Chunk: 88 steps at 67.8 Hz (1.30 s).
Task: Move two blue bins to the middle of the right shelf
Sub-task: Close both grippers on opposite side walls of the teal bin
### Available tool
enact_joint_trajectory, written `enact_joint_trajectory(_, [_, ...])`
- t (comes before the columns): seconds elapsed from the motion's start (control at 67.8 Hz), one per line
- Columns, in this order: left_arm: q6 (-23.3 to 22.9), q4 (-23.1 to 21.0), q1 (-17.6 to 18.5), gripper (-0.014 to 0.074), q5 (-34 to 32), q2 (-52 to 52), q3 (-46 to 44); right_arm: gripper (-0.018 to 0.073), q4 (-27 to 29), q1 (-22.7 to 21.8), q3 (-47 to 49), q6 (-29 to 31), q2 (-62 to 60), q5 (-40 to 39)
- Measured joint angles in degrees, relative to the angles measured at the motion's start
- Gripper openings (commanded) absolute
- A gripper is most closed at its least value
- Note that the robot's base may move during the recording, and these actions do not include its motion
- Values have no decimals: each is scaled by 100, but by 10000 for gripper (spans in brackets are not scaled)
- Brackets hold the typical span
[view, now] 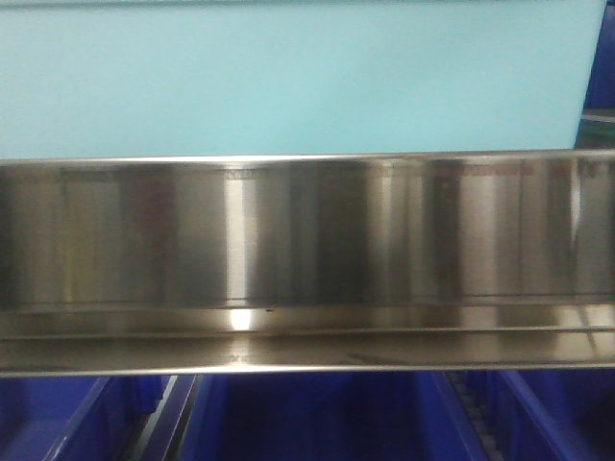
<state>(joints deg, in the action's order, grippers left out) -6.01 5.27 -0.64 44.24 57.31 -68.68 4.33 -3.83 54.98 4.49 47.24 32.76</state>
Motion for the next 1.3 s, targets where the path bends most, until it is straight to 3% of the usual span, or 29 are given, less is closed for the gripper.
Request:
enact_joint_trajectory(0.147, [0, -84, 0, -111, 0, 560, -27, -166, 150, 0, 107, 0, 435, -185])
enact_joint_trajectory(0.28, [0, -424, 56, -111, 29, 1009, -181, -141, 529, 140, 580, 0, 1054, 255])
enact_joint_trajectory(0.383, [-162, -285, 513, -111, 224, 1313, -495, -141, 527, 475, 1190, -307, 1601, 710])
enact_joint_trajectory(0.531, [-1228, 855, 1512, -111, 670, 1751, -932, -141, -359, 1152, 1909, -1365, 2414, 1356])
enact_joint_trajectory(0.59, [-1518, 1088, 1810, -111, 898, 1920, -1158, -141, -626, 1415, 2175, -1639, 2709, 1692])
enact_joint_trajectory(0.722, [-1776, 904, 2132, -111, 1254, 2209, -1666, -141, -687, 1860, 2685, -1815, 3201, 2427])
enact_joint_trajectory(0.914, [-1812, 727, 2158, -76, 1478, 2392, -1895, -132, -703, 2011, 2981, -1861, 3598, 2692])
enact_joint_trajectory(0.988, [-1812, 728, 2158, 18, 1570, 2454, -1898, -36, -726, 2011, 2990, -1861, 3653, 2706])
enact_joint_trajectory(1.15, [-1909, 728, 2158, 269, 1720, 2555, -1898, 305, -731, 2011, 3003, -1885, 3660, 2710])
enact_joint_trajectory(1.209, [-1986, 715, 2158, 307, 1757, 2563, -1898, 356, -670, 2011, 3003, -1885, 3660, 2710])
enact_joint_trajectory(1.298, [-2065, 656, 2158, 307, 1908, 2577, -1898, 361, -471, 2011, 3003, -1885, 3660, 2719])
